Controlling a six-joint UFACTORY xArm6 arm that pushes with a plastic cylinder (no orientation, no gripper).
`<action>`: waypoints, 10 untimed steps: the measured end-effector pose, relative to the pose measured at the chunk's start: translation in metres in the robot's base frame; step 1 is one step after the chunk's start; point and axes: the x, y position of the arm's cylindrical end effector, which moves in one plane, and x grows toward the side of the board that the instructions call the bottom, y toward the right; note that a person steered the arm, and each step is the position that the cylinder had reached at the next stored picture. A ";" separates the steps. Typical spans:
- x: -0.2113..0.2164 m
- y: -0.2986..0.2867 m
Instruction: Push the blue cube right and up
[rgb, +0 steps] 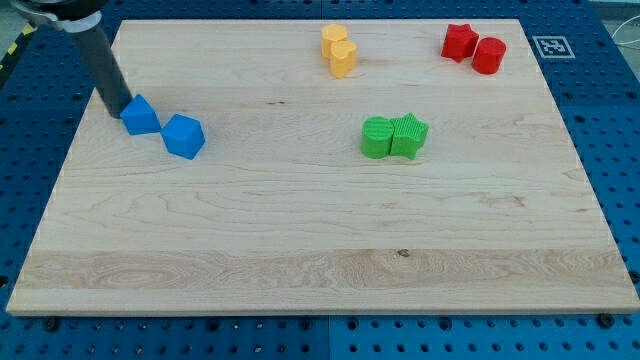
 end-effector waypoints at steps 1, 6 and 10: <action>0.030 -0.006; 0.054 0.184; 0.044 0.099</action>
